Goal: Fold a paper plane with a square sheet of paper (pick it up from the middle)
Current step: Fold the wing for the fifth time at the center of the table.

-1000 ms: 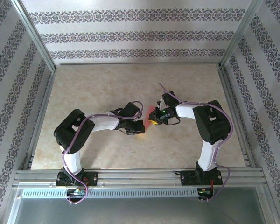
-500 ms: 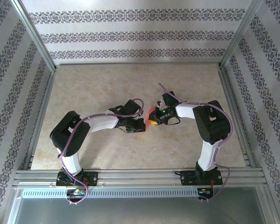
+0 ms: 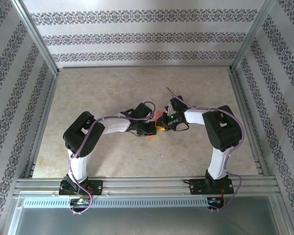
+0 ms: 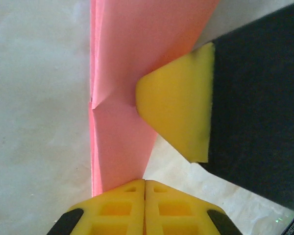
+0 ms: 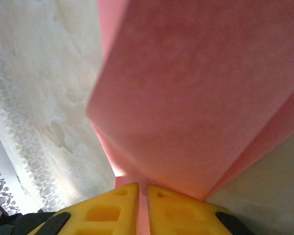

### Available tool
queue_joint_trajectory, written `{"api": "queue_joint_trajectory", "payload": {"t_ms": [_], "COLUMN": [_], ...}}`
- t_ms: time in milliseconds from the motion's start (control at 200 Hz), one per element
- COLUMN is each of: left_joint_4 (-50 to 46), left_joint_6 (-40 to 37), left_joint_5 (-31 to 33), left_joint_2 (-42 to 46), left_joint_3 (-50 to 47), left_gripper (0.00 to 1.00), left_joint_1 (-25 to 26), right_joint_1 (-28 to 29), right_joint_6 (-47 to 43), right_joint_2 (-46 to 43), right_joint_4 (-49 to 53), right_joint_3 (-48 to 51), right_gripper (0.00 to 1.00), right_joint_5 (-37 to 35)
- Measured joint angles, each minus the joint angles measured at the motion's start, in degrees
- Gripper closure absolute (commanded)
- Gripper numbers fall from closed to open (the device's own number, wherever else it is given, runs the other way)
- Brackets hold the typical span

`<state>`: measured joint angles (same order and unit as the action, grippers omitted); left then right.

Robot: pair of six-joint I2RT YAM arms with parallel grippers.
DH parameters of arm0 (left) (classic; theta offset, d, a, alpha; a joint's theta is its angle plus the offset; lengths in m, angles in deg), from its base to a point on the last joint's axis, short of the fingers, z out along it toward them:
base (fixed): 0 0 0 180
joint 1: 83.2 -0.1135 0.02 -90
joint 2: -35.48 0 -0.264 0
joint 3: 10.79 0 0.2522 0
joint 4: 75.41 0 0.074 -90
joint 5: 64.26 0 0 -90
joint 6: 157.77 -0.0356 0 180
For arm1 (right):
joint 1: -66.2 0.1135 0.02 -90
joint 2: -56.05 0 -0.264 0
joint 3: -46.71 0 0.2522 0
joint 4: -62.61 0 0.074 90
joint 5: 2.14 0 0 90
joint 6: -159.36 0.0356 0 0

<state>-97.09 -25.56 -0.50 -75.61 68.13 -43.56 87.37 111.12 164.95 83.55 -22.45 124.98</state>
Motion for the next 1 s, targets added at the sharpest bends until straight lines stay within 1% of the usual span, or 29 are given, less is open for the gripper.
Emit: {"api": "queue_joint_trajectory", "payload": {"t_ms": [355,685,999], "left_joint_4": [2.60,3.10,3.28], "left_joint_6": [0.09,0.55,1.07], "left_joint_5": [0.42,0.90,2.60], "left_joint_2": [0.24,3.89,3.74], "left_joint_3": [-2.29,-4.35,-4.28], "left_gripper": [0.93,0.89,0.95], "left_joint_1": [0.00,0.00,-0.37], "right_joint_1": [0.00,0.00,0.00], "right_joint_6": [-0.11,-0.17,-0.15], "right_joint_2": [-0.20,-0.15,-0.15], "right_joint_4": [0.37,0.55,0.52], "right_joint_3": [-0.28,-0.35,-0.35], "right_gripper": [0.82,0.82,0.82], "right_joint_5": [-0.02,-0.02,0.00]}}
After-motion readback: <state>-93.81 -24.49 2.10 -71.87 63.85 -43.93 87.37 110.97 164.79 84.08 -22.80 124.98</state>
